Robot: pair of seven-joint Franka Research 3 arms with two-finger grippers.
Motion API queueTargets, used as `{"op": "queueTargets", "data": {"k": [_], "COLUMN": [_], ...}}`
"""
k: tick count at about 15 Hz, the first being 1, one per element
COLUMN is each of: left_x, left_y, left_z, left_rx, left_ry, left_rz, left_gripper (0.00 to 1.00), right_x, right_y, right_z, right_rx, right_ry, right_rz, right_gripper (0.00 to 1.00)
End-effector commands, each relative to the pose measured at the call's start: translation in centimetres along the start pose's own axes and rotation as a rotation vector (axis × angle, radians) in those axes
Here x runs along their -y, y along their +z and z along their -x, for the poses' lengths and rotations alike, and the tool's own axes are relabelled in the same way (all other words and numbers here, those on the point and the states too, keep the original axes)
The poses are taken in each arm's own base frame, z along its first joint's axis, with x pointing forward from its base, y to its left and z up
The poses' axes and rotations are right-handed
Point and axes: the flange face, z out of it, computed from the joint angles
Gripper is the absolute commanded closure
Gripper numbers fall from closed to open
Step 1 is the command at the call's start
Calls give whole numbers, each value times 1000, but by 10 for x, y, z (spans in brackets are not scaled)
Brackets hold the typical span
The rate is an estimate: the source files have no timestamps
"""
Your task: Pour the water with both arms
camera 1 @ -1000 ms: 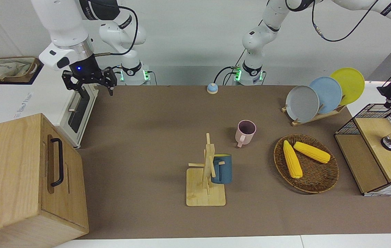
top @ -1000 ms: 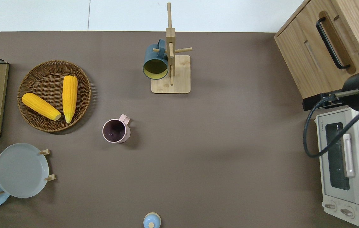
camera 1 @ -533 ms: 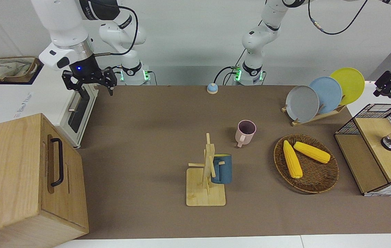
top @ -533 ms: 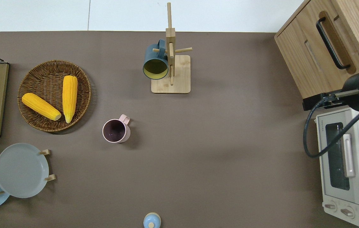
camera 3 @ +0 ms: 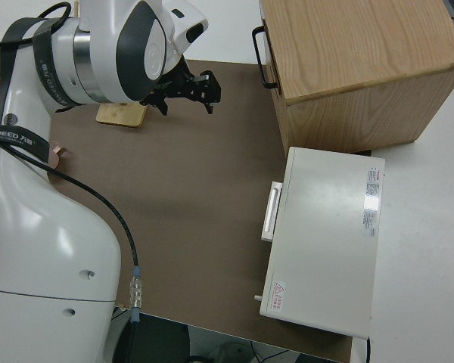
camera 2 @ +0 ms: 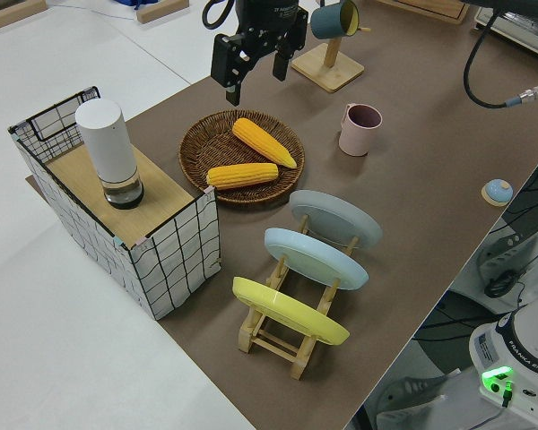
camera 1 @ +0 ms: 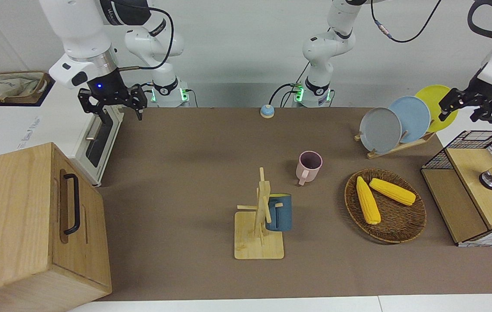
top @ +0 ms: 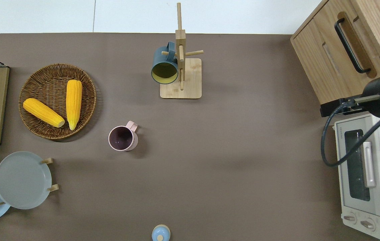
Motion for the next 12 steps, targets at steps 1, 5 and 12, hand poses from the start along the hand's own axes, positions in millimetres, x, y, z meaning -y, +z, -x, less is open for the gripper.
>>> {"op": "queueTargets", "data": {"k": [1,5,12], "left_x": [-48,-140,-219], "left_y": [-2,1,3], "left_z": [-7,-24,-20], "left_rx": [49,90,125], "left_ry": [-9,33,151], "left_rz": [0,2,40], "left_gripper": [0,0,0], "right_x": [0,0,0], "right_y": [-4,-4,-4], "right_z": [1,1,1], "right_rx": [3,1,1], "right_ry": [-16,-16,-16], "right_rz": [-21,-21,-21], "right_gripper": [13,13,13]}}
